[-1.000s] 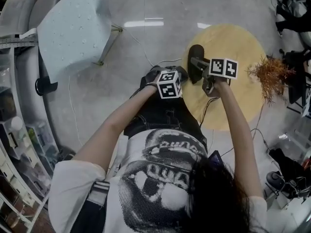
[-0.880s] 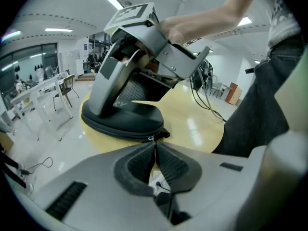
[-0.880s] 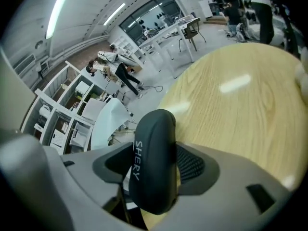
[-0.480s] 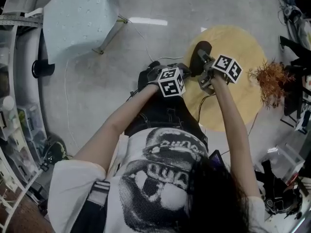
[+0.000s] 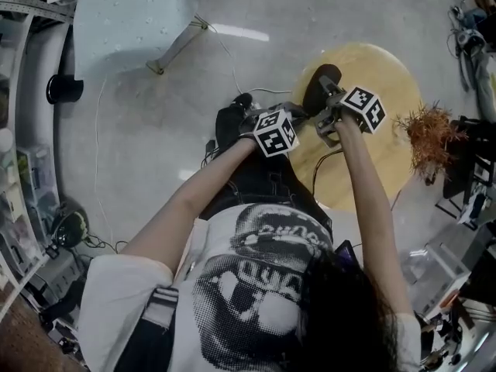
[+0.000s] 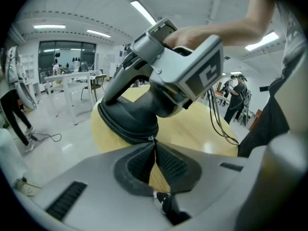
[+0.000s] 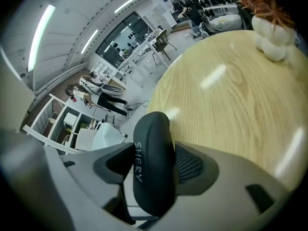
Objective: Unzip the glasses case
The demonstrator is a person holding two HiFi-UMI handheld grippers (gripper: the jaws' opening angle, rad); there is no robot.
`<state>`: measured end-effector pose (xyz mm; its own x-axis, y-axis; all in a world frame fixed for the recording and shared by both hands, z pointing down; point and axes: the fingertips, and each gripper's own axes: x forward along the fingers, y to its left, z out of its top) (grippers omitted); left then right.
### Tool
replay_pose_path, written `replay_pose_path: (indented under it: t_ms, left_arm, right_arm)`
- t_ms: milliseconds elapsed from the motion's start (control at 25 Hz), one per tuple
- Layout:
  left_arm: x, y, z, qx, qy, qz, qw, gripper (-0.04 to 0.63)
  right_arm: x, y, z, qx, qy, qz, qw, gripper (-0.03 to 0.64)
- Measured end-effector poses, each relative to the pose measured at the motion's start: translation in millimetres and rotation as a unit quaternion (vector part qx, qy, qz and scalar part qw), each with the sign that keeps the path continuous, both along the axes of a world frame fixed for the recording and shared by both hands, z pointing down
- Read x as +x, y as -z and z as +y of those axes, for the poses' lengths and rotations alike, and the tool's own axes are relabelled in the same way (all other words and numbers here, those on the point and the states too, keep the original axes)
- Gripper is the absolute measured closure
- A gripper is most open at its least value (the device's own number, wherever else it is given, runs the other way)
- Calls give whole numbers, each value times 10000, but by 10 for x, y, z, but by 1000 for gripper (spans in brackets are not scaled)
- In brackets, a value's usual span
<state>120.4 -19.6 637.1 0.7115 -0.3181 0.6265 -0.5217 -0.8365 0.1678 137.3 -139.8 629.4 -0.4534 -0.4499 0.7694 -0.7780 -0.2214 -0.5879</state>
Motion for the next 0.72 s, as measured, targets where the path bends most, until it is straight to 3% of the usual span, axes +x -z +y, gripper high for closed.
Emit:
replay_pose_path:
  t_ms: [360, 600, 720]
  left_arm:
    - [85, 11, 11, 94, 214, 86, 9997, 580]
    - [33, -65, 28, -81, 412, 84, 9991, 578]
    - [-17, -57, 43, -136, 483, 54, 9987, 574]
  right_arm:
    - [42, 4, -20, 146, -94, 111, 9998, 348]
    - [-36, 14, 19, 350, 1027, 389, 9933, 344]
    - [-37, 19, 34, 362, 1329, 388, 9897, 342]
